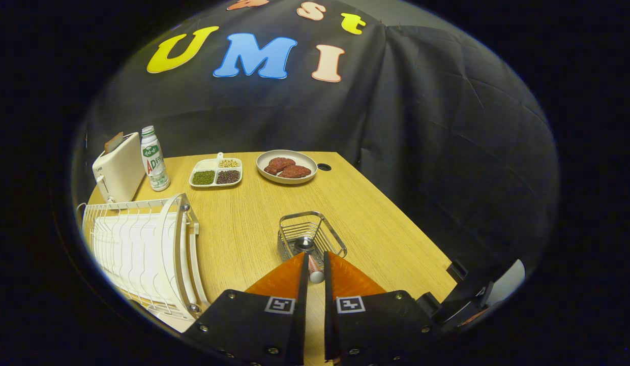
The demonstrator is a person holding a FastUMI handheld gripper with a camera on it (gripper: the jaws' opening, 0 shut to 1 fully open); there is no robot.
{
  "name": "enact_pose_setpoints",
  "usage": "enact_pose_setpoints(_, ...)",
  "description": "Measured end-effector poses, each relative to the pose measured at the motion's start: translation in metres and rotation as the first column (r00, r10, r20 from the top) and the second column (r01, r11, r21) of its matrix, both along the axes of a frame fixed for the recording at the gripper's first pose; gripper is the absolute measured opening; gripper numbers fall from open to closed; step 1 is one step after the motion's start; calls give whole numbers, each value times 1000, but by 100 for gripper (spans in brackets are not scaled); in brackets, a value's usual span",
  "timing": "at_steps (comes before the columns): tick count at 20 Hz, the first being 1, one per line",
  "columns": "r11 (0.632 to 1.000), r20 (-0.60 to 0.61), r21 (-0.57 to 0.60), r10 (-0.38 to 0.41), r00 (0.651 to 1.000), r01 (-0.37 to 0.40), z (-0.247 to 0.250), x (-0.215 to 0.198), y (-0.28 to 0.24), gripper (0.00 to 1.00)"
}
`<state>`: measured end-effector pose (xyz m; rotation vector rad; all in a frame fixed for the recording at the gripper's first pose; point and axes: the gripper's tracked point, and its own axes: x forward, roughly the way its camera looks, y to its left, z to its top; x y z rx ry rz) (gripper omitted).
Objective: Take the plate from the dish rack, then take the spoon from the basket and place it into the plate.
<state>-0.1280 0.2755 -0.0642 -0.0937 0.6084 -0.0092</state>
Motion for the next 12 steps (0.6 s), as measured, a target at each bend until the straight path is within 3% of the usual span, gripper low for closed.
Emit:
enact_pose_setpoints(1,1000,5,13,13,1000,-13,2,0,3,15)
enact_pose_setpoints(2,1000,6,1,11,1000,-11,2,0,4,9)
enact_pose_setpoints(6,1000,29,-3,29,999,-29,12,1,6,8)
enact_pose_setpoints(7,999,34,-15,31,999,-30,15,1,3,1)
enact_pose_setpoints(12,1000,63,-7,26,998,-25,27,0,-1,1)
